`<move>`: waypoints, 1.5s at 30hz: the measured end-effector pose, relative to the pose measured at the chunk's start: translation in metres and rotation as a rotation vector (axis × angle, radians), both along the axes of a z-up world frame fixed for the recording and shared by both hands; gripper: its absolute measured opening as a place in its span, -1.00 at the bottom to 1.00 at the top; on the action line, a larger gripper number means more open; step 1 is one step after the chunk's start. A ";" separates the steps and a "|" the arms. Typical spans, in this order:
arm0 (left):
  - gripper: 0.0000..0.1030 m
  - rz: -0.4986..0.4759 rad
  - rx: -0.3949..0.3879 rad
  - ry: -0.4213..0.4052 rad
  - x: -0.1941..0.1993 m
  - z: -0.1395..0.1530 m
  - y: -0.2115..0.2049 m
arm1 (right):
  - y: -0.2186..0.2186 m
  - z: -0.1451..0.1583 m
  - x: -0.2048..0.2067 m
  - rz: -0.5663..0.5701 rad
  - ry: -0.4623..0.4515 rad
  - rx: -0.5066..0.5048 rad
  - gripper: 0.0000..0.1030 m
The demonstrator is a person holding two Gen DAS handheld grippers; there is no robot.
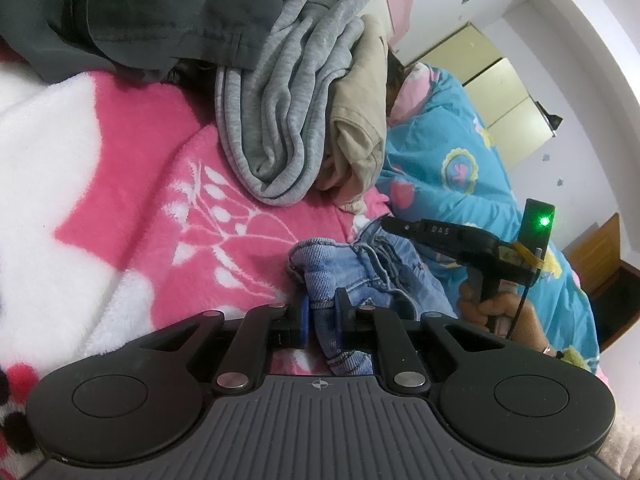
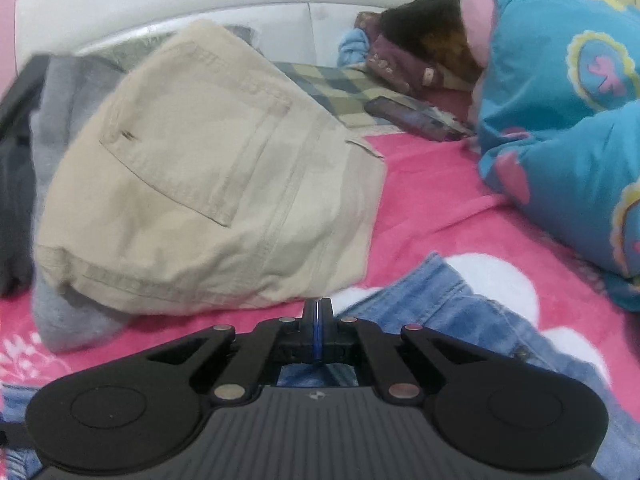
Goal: Fold clothes
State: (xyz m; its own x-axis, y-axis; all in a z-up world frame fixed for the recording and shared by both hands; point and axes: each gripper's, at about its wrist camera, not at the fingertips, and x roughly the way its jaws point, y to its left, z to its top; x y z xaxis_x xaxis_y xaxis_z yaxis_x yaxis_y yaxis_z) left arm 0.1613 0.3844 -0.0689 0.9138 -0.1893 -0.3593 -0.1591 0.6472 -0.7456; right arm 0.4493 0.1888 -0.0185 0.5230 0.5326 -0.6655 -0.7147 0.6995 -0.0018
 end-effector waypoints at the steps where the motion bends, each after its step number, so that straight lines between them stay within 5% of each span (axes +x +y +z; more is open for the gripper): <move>1: -0.79 0.000 0.000 0.001 -0.001 0.000 0.000 | -0.003 0.001 0.000 0.013 0.008 -0.011 -0.97; 4: -0.79 0.000 0.000 0.002 -0.002 0.000 0.000 | -0.015 -0.001 -0.002 0.061 0.051 -0.030 -0.61; 5: -0.79 0.000 0.000 0.002 -0.002 0.000 0.000 | -0.018 -0.003 -0.002 0.068 0.054 -0.043 -0.29; 8: -0.79 0.001 -0.001 0.002 -0.002 0.000 0.000 | -0.020 -0.016 0.001 0.073 0.091 -0.052 -0.20; 10: -0.79 0.001 -0.002 0.002 -0.002 -0.001 0.000 | -0.021 -0.019 0.002 0.058 0.105 -0.022 -0.29; 12: -0.79 0.002 -0.004 0.000 -0.002 -0.001 0.000 | -0.024 -0.017 0.002 0.027 0.092 -0.005 -0.96; 18: -0.79 0.001 -0.008 -0.004 -0.002 -0.001 0.001 | -0.038 -0.007 0.002 0.000 0.101 0.092 -0.97; 32: -0.79 0.011 -0.051 -0.016 -0.003 -0.004 0.004 | -0.015 0.003 0.001 0.009 -0.026 0.110 -0.97; 38: -0.79 0.009 -0.040 -0.003 -0.002 -0.004 0.003 | 0.006 -0.033 0.014 0.005 0.007 0.039 -0.95; 40: -0.79 0.008 -0.041 0.000 -0.001 -0.003 0.003 | 0.002 -0.024 0.017 0.001 0.057 0.032 -0.94; 44: -0.77 -0.007 -0.053 -0.011 -0.002 -0.004 0.006 | -0.034 0.020 0.007 -0.038 0.108 0.047 -0.20; 45: -0.77 -0.013 -0.060 -0.017 -0.003 -0.005 0.007 | -0.056 0.036 -0.004 -0.052 0.102 0.065 -0.15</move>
